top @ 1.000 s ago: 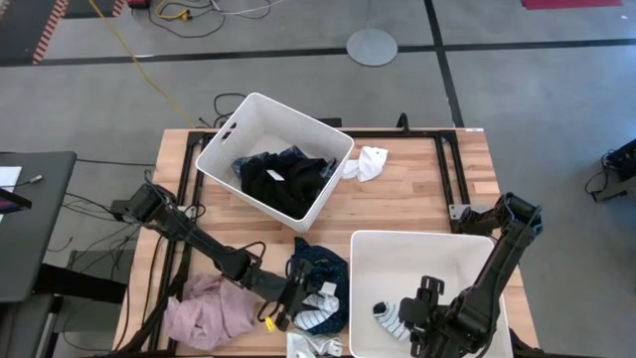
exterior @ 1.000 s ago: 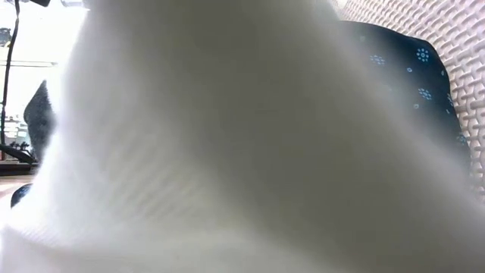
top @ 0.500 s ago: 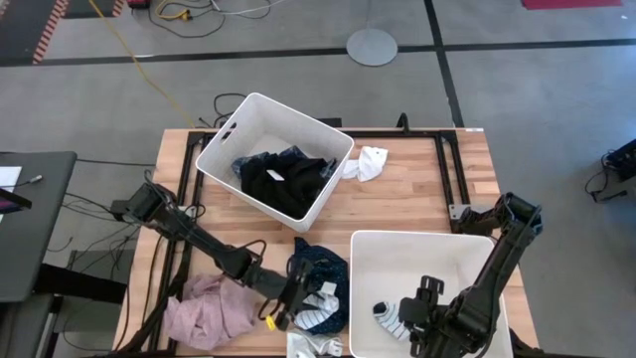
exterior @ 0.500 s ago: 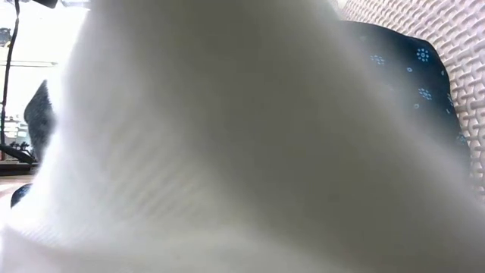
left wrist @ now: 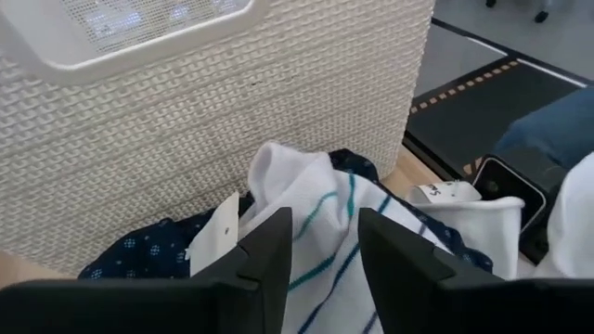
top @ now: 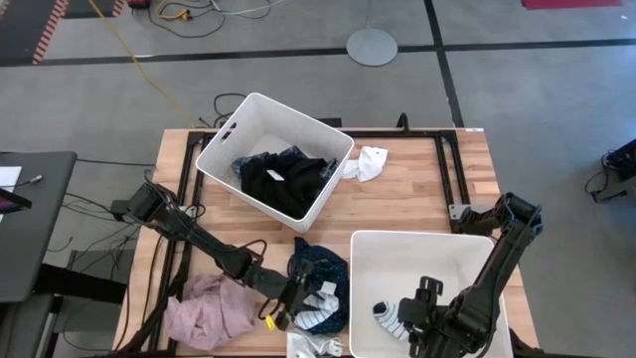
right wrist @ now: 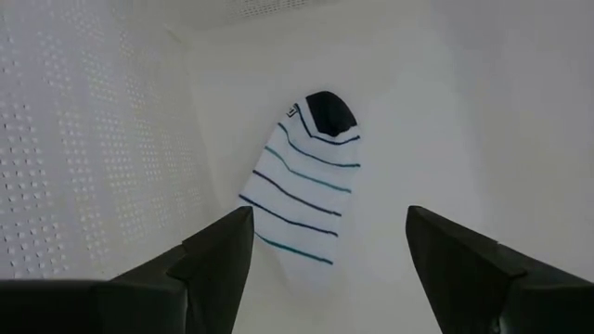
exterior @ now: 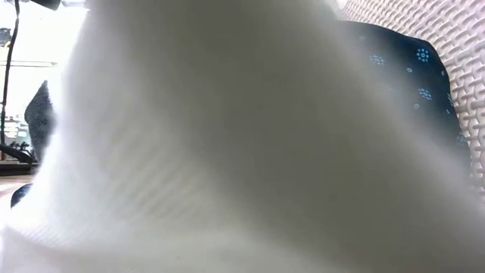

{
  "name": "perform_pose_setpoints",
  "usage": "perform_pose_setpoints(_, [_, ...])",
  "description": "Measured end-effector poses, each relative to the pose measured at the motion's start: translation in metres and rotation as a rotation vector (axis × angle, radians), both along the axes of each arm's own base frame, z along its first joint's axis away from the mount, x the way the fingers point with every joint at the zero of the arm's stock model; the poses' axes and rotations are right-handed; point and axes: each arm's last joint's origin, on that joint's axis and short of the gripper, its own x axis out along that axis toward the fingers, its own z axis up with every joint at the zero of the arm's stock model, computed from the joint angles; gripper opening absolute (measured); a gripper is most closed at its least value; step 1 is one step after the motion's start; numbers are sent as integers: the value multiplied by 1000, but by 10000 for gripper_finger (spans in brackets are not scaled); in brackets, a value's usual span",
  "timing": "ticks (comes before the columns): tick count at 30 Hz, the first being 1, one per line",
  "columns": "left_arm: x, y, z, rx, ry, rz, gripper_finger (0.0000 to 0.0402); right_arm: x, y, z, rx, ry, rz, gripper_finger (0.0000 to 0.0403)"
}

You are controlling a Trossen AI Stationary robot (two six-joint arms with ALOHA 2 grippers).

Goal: Sort clothes
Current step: Put the white striped sock into the bottom white laundry bin

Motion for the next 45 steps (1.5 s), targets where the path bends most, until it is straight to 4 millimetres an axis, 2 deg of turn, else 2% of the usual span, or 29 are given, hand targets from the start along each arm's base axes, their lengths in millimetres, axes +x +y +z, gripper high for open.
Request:
perform_pose_setpoints(6, [13, -9, -20, 27, 3, 36, 141, 1, 0, 0, -6, -12, -3, 299])
perform_pose_setpoints(9, [20, -15, -15, 48, -29, 24, 136, 1, 0, 0, -3, -16, -3, 299])
perform_pose_setpoints(17, [24, -20, -9, 79, -4, -9, 93, -2, 3, 0, 10, -22, -15, 299])
perform_pose_setpoints(23, [23, -19, -12, 98, 25, -7, 11, -2, 3, 1, 0, -41, -14, 299])
perform_pose_setpoints(29, [17, -23, -7, 142, 17, 6, 3, -2, 3, 1, -2, -44, -15, 299])
perform_pose_setpoints(35, [-1, -23, 33, 185, -47, 32, 2, -1, 2, 11, 0, -47, -15, 299])
perform_pose_setpoints(41, [-29, -19, 87, 170, -152, 29, 1, 5, 1, 47, -5, -168, 17, 299])
perform_pose_setpoints(45, [-46, -15, 114, 157, -213, -4, 1, 8, 0, 72, -44, -302, 70, 299])
